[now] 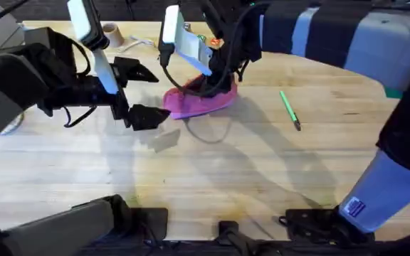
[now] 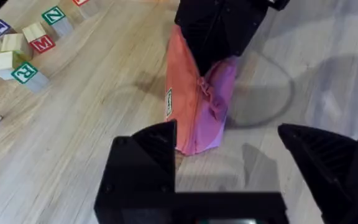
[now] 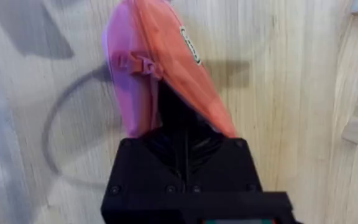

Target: Unzip the bag, pick up the pens from the table one at a time and place them inside, then zip the bag closed.

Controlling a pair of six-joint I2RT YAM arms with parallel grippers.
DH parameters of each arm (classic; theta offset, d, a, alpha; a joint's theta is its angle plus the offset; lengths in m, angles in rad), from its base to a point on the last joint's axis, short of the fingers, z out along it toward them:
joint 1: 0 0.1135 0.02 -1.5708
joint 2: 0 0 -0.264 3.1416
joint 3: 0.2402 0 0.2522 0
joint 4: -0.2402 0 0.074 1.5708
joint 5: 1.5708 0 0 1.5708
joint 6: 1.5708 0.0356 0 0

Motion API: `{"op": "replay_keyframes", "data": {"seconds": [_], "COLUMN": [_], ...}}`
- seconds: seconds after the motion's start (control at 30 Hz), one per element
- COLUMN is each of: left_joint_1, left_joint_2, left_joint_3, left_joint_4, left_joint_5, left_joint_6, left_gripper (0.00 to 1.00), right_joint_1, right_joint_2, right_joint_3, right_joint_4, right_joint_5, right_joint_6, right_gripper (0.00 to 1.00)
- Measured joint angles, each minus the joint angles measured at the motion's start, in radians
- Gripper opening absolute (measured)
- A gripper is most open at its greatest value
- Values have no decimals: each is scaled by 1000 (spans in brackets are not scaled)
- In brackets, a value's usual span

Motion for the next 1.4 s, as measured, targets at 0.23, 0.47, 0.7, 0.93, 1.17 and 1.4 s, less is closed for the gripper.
{"op": "replay_keyframes", "data": {"seconds": [0.23,0.47,0.7,0.93,1.17,1.4], "left_joint_1": [0,0,0,0,0,0], "left_joint_2": [0,0,0,0,0,0], "left_joint_3": [0,0,0,0,0,0], "left_joint_4": [0,0,0,0,0,0], "left_joint_5": [0,0,0,0,0,0], "left_joint_6": [0,0,0,0,0,0], "left_gripper": [993,993,993,993,994,994], "right_joint_1": [-1,-2,-2,-2,-2,-5], "right_joint_2": [0,0,0,-7,-96,-219], "right_joint_3": [2,2,3,5,5,5], "right_joint_4": [0,1,-20,-54,-140,-208], "right_joint_5": [1,2,1,1,0,0], "right_joint_6": [-1,-3,-3,52,72,79], "right_gripper": [927,997,998,997,997,997]}}
